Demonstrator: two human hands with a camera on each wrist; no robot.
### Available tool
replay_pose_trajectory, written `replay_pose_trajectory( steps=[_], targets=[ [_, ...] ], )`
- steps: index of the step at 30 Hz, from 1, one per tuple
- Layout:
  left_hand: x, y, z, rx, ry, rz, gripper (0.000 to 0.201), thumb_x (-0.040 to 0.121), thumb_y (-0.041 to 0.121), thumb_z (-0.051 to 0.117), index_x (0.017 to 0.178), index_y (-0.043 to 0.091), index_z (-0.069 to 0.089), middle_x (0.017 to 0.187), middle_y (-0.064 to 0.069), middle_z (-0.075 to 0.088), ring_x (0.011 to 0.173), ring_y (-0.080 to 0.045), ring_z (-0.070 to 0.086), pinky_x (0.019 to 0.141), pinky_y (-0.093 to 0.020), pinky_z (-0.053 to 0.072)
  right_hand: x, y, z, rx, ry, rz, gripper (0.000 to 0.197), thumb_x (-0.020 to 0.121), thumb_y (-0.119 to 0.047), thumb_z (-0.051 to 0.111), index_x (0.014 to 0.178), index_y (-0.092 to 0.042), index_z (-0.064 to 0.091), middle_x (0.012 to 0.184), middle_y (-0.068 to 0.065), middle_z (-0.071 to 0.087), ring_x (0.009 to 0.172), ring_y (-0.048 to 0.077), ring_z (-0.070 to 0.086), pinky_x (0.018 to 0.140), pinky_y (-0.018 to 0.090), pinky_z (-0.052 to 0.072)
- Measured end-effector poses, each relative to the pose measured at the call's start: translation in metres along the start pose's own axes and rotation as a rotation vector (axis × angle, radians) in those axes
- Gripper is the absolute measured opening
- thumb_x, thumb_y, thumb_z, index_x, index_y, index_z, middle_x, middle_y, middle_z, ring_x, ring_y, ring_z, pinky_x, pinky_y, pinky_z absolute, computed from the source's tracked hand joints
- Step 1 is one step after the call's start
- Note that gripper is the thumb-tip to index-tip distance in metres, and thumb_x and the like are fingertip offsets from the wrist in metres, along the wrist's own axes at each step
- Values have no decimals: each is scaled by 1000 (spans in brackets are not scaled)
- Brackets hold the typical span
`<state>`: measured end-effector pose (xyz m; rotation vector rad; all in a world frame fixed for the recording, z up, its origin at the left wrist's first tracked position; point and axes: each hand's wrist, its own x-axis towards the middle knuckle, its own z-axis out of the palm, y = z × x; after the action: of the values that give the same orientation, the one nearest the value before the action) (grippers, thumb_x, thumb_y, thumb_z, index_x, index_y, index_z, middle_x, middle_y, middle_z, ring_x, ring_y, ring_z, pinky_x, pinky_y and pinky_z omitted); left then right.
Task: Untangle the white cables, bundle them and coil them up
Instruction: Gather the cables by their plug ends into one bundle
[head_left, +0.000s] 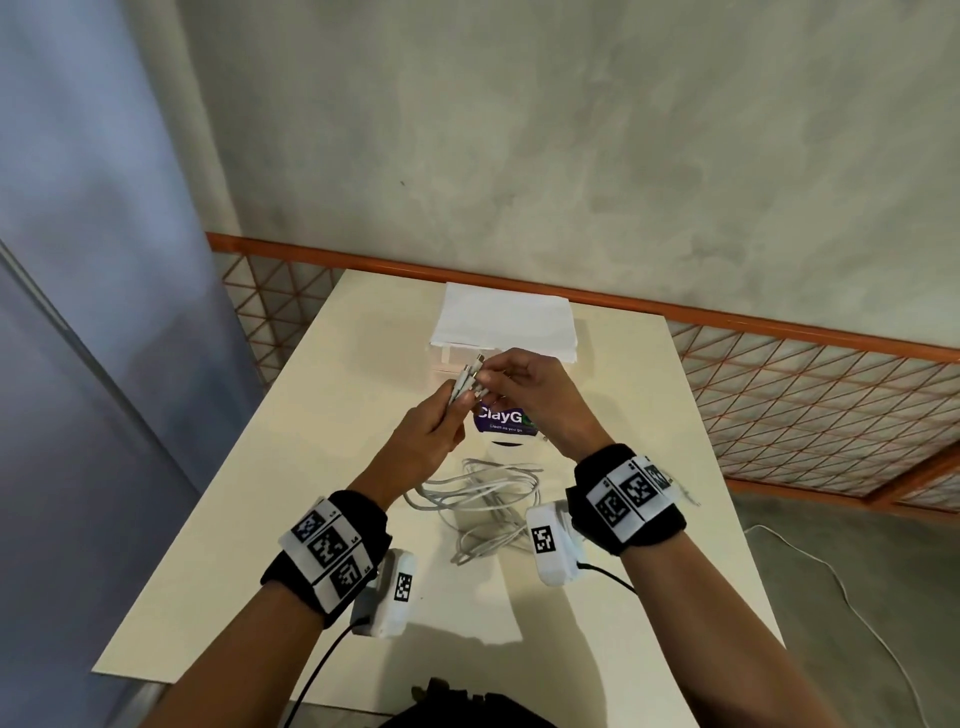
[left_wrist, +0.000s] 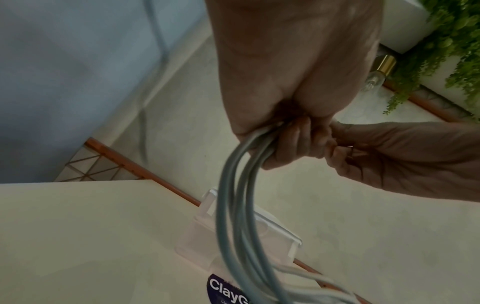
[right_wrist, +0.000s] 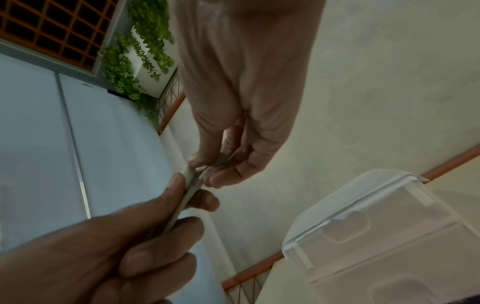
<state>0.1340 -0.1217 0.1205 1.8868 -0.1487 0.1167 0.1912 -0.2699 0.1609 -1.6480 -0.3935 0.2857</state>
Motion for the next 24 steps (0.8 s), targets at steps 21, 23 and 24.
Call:
replay_pose_trajectory(
  steps=[21,23,24],
  targets=[
    [4,-8,6,79,-24,-46,29,101,35,27,93,12,43,63,1,37,45,-7,28,46,-15,27,-3,-9,-5,-155,-153,71,36,98,-4,38,134,-2,45,103,19,65,84,24,66,79,19,56],
    [3,-7,7,57,-73,-57,29,101,35,28,101,10,42,67,0,39,47,-7,30,47,-15,29,-1,-7,-5,-163,-92,59,35,96,-4,45,131,-2,51,100,17,66,79,20,66,78,22,56],
    [2,-3,8,41,-104,-59,26,101,34,29,105,11,42,67,3,38,45,-6,32,47,-15,29,0,-7,-4,-162,-47,47,34,93,-5,51,127,-2,56,99,16,67,76,19,67,78,25,56]
  ],
)
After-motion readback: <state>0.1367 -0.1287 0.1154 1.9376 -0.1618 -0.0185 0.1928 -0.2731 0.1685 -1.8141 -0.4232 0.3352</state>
